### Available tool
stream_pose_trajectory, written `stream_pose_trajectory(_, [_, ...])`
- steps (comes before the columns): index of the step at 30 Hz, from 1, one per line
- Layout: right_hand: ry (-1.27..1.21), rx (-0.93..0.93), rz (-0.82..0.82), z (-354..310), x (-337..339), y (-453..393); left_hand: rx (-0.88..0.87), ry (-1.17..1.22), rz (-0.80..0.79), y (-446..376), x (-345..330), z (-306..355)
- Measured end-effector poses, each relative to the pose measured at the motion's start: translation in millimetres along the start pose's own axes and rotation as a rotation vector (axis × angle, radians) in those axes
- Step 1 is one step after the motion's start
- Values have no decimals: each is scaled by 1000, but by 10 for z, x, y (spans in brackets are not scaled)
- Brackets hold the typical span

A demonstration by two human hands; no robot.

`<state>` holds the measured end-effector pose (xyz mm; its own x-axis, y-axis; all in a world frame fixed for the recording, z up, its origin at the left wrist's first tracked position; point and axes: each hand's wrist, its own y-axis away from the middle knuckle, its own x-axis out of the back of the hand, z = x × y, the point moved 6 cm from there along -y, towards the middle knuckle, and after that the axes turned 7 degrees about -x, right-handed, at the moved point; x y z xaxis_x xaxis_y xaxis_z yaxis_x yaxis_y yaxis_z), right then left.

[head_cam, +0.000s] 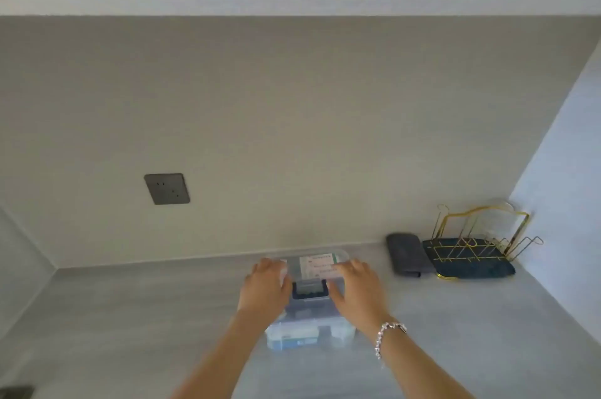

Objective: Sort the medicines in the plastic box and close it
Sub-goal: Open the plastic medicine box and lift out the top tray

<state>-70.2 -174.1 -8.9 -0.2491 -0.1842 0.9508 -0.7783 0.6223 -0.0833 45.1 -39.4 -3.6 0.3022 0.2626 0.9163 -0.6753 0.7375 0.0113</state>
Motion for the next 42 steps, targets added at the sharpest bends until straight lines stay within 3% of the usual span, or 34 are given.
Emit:
stream_pose_trajectory(8, [-199,-346,-66,412,-451,-233,185,195,18,-197,-409,-445])
stream_pose_trajectory(16, [-677,-639,-43,774,-737,-345,448,633,261,-190,-635,-825])
stream_pose_trajectory(22, [-1001,-809,-4,929,-885,-336,633,777,297,-188,-716,-950])
stream_pose_trajectory(33, [-899,-752,150,960,-919,-337,654,790,471,-167,-769,-959])
stream_pose_trajectory(42, [-799,-710,172,880,-817,-292,576,731,457,-211,-776,-928])
